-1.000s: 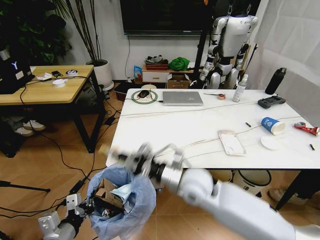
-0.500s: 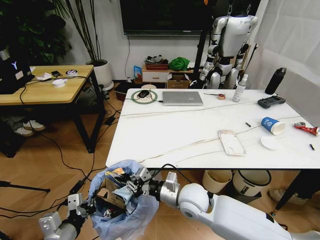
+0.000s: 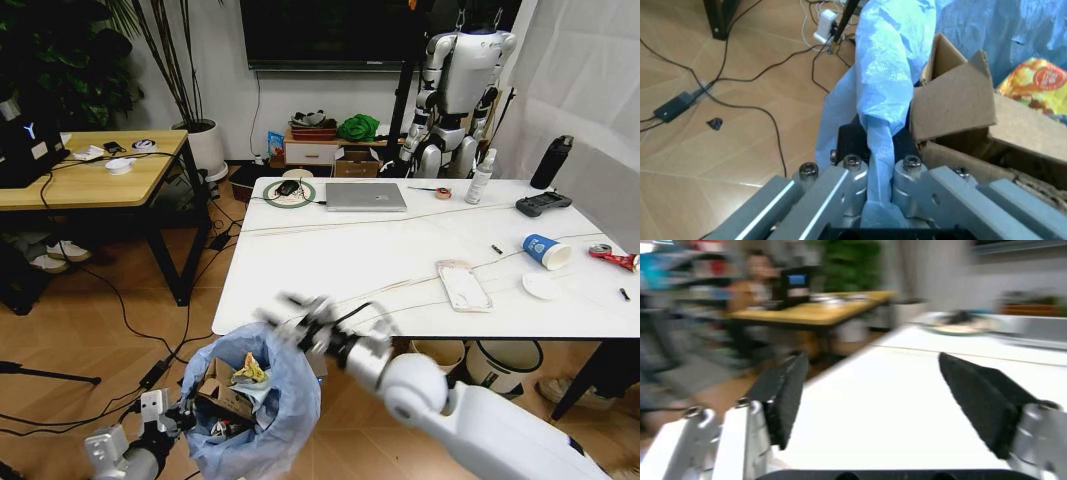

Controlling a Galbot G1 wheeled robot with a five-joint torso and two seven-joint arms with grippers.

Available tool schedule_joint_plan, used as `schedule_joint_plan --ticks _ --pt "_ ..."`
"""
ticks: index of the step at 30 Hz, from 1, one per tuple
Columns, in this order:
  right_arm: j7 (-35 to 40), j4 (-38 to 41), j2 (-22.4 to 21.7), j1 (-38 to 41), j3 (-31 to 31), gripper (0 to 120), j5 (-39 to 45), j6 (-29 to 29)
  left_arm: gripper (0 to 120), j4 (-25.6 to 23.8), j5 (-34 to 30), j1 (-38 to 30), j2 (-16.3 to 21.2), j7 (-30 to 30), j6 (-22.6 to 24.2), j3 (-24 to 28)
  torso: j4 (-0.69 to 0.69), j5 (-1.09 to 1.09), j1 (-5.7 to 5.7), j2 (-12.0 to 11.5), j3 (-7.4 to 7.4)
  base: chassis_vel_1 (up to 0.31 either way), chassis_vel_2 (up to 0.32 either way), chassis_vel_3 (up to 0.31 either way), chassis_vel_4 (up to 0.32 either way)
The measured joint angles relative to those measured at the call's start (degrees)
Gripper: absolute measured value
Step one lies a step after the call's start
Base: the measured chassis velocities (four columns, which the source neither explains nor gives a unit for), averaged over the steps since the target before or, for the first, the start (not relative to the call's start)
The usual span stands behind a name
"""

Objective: Pick up the trash bin and place the trash from the table into it.

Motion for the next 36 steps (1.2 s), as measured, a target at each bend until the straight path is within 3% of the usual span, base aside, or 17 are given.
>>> schedule_joint_plan --ticks 5,6,11,17,20,24,36 --pt "-3.34 -1.4 -0.53 -16.49 19.71 97 -6.44 3.35 0 0.84 0.32 -0.66 -0.52 0.73 -0.01 1.13 -0.02 0.0 0.0 0.0 0.0 0.0 0.0 0.0 0.0" --pt "-3.34 -1.4 -0.53 -16.49 19.71 97 -6.44 3.35 0 0.84 0.32 -0.66 -0.52 0.73 -0.01 1.13 -0.02 0.0 0.0 0.0 0.0 0.0 0.0 0.0 0.0" --pt "-11.5 -1.84 3.41 -28.67 35.39 100 -6.19 8.8 0 0.8 1.89 0.04 0.26 1.4 -0.01 2.67 -0.02 -0.03 -0.01 0.01 -0.01 0.0 0.0 0.0 0.0" --pt "-16.43 -2.13 6.99 -32.32 40.65 100 -6.42 11.56 0 0.29 2.41 0.69 1.01 2.22 -0.05 3.41 0.01 -0.03 -0.01 0.0 -0.01 0.0 0.0 0.0 0.0" --pt "-21.81 -4.32 16.36 -34.29 44.57 100 -6.91 14.1 0 0.53 3.25 0.23 0.95 2.93 -0.42 4.19 -0.01 -0.01 -0.01 -0.01 0.0 0.0 0.0 0.0 0.0" --pt "-23.91 -4.74 20.6 -35.22 45.9 100 -7.39 15.03 0 0.45 3.25 -0.08 0.82 3.26 -0.56 4.26 -0.01 -0.03 -0.01 0.0 0.0 0.0 0.0 0.0 0.0" --pt "-28.33 -5.46 25.29 -36.69 47.76 100 -7.46 16.41 0 1.07 3.96 1.65 1.0 4.98 -1.47 4.24 0.0 -0.04 -0.01 0.0 0.0 0.0 0.0 0.0 0.0"
